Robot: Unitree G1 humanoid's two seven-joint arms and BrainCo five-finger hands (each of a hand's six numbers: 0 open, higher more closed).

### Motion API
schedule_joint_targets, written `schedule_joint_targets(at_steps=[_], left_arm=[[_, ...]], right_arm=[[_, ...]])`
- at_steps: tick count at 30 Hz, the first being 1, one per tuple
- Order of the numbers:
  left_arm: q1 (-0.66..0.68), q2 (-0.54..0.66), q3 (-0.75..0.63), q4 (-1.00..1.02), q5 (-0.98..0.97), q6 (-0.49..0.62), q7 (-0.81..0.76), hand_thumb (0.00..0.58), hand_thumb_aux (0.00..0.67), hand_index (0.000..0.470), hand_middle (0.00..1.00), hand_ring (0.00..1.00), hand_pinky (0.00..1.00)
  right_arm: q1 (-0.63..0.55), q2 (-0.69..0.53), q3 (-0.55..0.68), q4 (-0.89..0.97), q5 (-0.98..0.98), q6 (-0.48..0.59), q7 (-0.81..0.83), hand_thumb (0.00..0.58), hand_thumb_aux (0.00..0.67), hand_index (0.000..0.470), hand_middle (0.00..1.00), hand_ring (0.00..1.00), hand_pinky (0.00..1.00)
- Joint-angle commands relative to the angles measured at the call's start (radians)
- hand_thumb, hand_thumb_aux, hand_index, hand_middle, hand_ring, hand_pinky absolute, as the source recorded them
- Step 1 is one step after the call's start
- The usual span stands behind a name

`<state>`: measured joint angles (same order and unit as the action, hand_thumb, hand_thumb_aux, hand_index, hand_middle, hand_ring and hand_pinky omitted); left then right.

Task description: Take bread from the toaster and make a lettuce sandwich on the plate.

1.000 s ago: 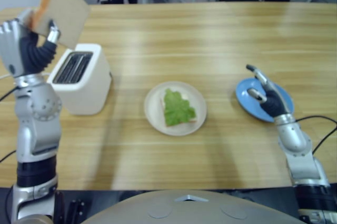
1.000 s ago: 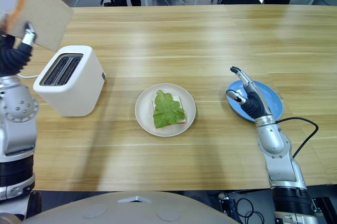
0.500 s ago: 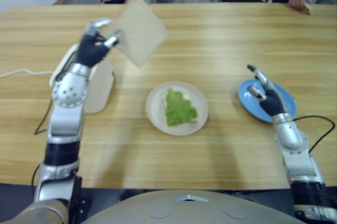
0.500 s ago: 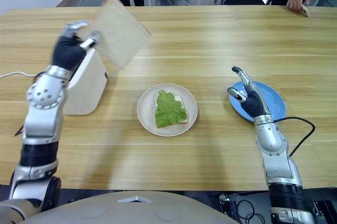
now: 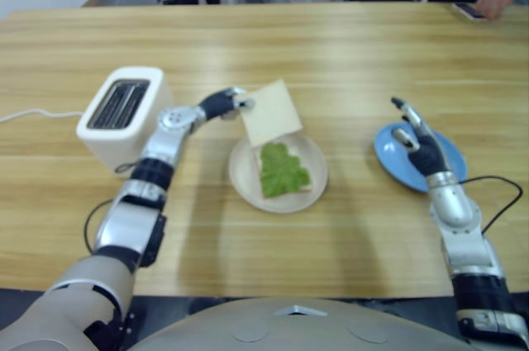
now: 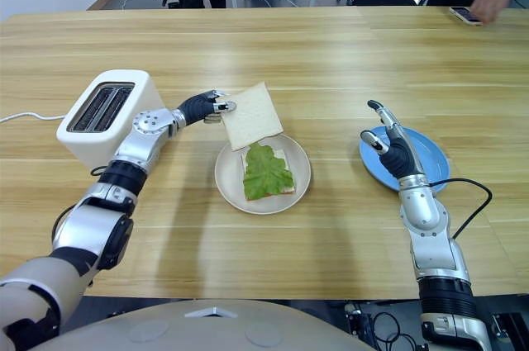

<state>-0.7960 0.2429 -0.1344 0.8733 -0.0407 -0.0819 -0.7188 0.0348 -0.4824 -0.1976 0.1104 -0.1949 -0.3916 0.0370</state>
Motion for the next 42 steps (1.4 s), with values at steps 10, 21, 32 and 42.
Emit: schedule_joint_targets(at_steps=[10, 21, 32, 42], left_arm=[[0.009, -0.059, -0.043, 0.077, 0.058, -0.057, -0.084, 0.58, 0.67, 0.46, 1.0, 1.0, 1.0], [0.046, -0.055, -0.132, 0.081, 0.185, -0.111, -0.041, 0.58, 0.67, 0.46, 1.0, 1.0, 1.0], [0.0, -0.072, -0.165, 0.228, 0.272, -0.137, 0.063, 0.58, 0.67, 0.46, 1.0, 1.0, 1.0], [-0.017, -0.079, -0.183, 0.335, 0.325, -0.157, 0.119, 0.58, 0.67, 0.46, 1.0, 1.0, 1.0]], right_arm=[[-0.021, 0.019, 0.048, 0.046, -0.02, -0.014, 0.005, 0.0, 0.0, 0.0, 0.0, 0.0, 0.0], [-0.018, 0.028, 0.084, 0.033, -0.056, -0.021, 0.005, 0.0, 0.0, 0.0, 0.0, 0.0, 0.0], [0.005, 0.018, 0.221, -0.104, -0.236, -0.055, 0.011, 0.0, 0.0, 0.0, 0.0, 0.0, 0.0], [-0.013, -0.029, 0.444, -0.098, -0.543, -0.108, 0.004, 0.0, 0.0, 0.0, 0.0, 0.0, 0.0]])
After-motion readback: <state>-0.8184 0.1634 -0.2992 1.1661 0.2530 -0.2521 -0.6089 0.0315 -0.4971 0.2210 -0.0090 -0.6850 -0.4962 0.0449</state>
